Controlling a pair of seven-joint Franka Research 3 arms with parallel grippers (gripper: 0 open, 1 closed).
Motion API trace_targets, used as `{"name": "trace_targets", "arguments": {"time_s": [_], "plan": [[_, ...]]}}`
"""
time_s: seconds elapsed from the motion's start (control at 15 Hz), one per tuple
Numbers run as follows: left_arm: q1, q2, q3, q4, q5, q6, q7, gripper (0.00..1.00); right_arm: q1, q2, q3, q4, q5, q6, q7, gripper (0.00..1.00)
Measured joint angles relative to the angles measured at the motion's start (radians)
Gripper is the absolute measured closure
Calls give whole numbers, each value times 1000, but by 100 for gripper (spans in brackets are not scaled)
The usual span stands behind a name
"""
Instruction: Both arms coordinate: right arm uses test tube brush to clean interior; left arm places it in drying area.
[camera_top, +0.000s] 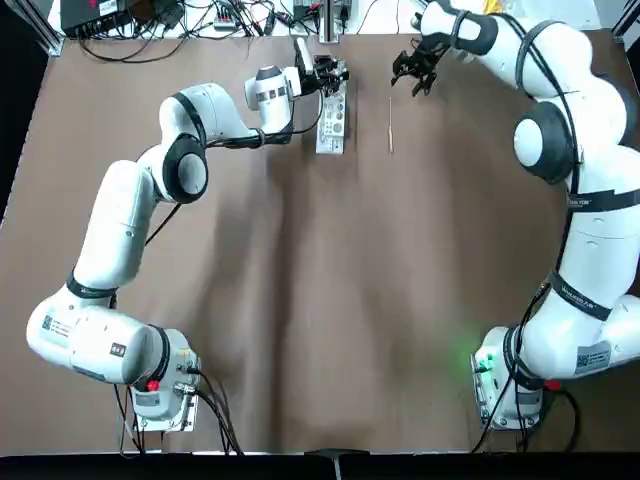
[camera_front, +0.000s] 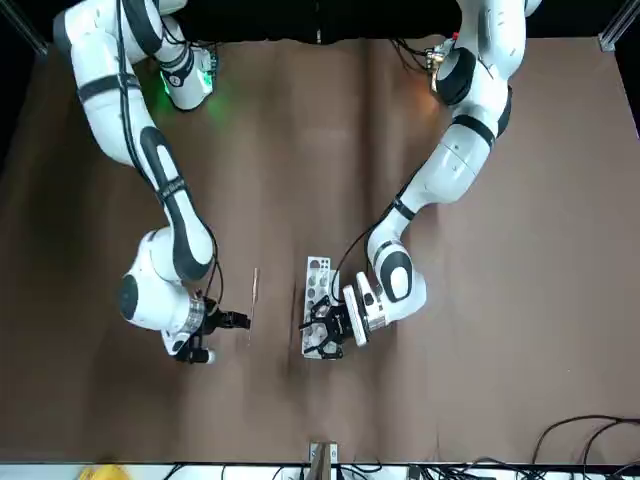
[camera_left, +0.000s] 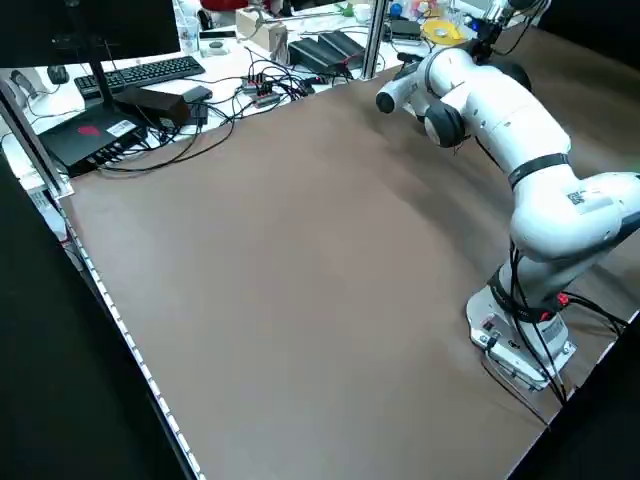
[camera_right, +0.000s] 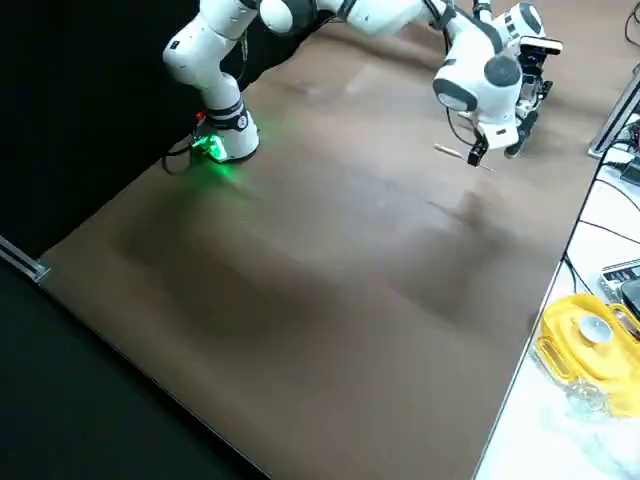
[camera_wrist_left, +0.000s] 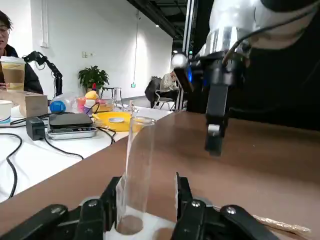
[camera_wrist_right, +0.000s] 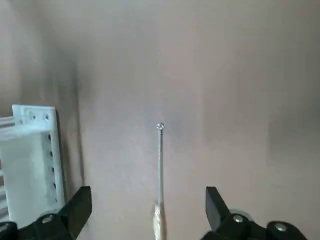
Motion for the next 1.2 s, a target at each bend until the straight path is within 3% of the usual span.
{"name": "trace_targets", "arguments": {"time_s": [0.27,0.33,0.73,0.93,1.2], "plan": [[1,0,1,2,-3,0,0,55,-1,-101,-63,16,-108,-168,0,0],[3,0,2,3,-3,0,1,62,-4,-180,-81,24,-149,-284,0,0],[4,1,7,8,-3,0,2,73,-10,-445,-109,26,-355,-596,0,0],[4,1,8,10,-3,0,2,76,-19,-545,-112,19,-369,-687,-1,0],[4,1,8,10,-3,0,2,76,-24,-633,-112,-8,-385,-701,0,0]]}}
